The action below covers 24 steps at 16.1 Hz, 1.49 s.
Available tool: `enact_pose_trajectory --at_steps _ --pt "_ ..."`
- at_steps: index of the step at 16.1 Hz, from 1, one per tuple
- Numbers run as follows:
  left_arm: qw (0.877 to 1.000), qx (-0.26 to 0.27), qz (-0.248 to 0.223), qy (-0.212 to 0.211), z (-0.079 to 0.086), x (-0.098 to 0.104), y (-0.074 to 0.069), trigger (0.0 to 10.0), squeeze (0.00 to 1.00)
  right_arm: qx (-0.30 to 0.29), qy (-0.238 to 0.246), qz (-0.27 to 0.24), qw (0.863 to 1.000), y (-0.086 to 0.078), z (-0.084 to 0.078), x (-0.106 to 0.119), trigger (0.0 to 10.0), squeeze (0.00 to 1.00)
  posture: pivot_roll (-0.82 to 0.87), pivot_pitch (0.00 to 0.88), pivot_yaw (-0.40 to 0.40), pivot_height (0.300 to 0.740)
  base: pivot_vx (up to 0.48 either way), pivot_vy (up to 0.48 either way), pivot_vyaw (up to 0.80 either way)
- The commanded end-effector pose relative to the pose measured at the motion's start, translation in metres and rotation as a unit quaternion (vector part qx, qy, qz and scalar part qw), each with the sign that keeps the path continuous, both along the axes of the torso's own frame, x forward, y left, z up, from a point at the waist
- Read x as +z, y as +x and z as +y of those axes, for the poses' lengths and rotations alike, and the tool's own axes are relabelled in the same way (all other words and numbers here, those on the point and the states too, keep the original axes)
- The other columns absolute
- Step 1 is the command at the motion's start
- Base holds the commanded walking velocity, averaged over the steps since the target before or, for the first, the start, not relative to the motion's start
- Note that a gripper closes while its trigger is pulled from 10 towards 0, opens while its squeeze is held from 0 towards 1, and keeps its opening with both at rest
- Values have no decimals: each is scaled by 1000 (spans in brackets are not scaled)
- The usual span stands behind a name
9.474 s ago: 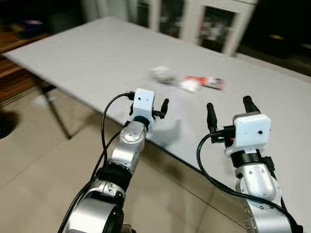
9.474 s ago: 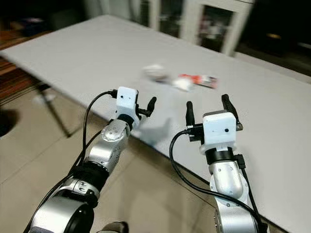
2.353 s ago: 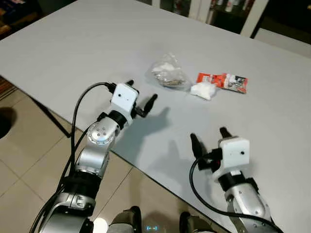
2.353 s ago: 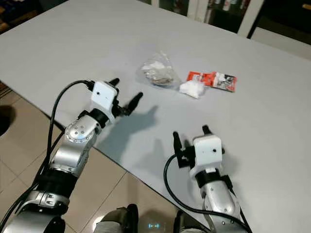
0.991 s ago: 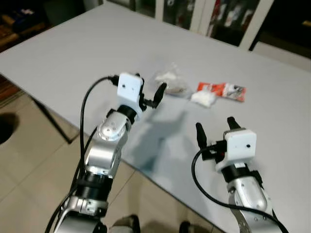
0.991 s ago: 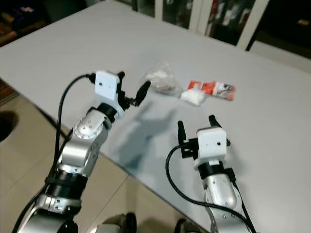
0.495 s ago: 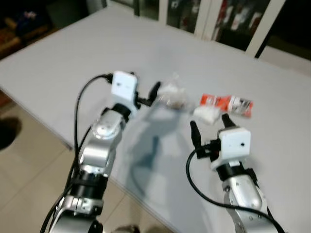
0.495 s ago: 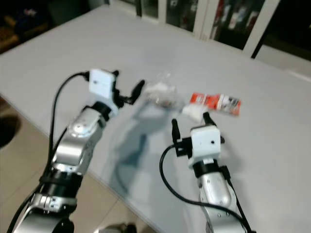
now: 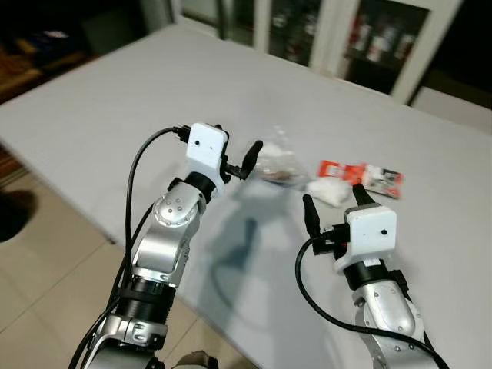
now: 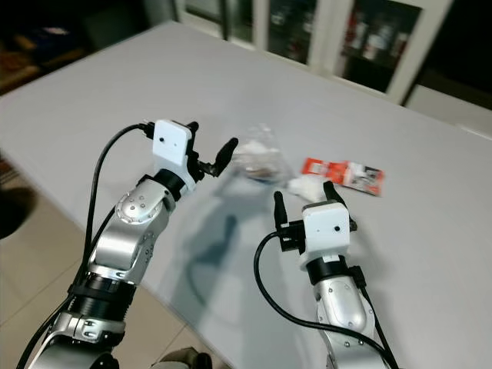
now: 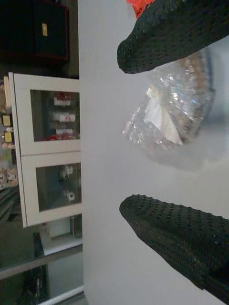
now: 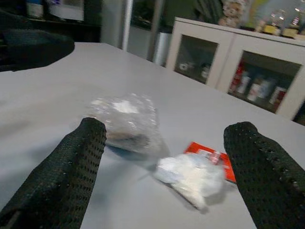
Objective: Picking trash to rubbish bin
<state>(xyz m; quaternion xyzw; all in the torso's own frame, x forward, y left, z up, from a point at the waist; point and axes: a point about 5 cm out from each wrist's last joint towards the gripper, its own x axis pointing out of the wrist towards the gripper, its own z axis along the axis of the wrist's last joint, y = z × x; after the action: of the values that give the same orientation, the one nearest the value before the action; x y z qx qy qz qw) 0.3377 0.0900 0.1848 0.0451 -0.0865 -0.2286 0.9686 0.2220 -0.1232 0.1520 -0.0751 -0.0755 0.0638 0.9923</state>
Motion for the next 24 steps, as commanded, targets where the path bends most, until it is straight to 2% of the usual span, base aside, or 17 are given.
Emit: enact_pose_trajectory --at_steps 1,8,15,21,24 --pt "1000 -7 -6 5 -3 3 -2 10000 0 -5 0 -6 1000 -2 -1 2 10000 0 77 158 27 740 0 0 0" --pt "1000 -12 15 14 -10 -5 8 10000 0 -7 -2 -2 1000 -3 -2 2 10000 0 67 179 26 740 0 0 0" --pt "999 0 10 32 -10 -6 33 10000 0 -16 -2 2 1000 -8 -2 0 10000 0 41 175 36 740 0 0 0" --pt "1000 -1 -11 12 -16 3 41 10000 0 -21 -6 2 1000 -10 -5 1 10000 0 23 175 34 740 0 0 0" --pt "1000 -9 -24 -2 -25 9 44 10000 0 -21 -9 1 1000 -9 -5 1 10000 0 19 165 35 740 0 0 0"
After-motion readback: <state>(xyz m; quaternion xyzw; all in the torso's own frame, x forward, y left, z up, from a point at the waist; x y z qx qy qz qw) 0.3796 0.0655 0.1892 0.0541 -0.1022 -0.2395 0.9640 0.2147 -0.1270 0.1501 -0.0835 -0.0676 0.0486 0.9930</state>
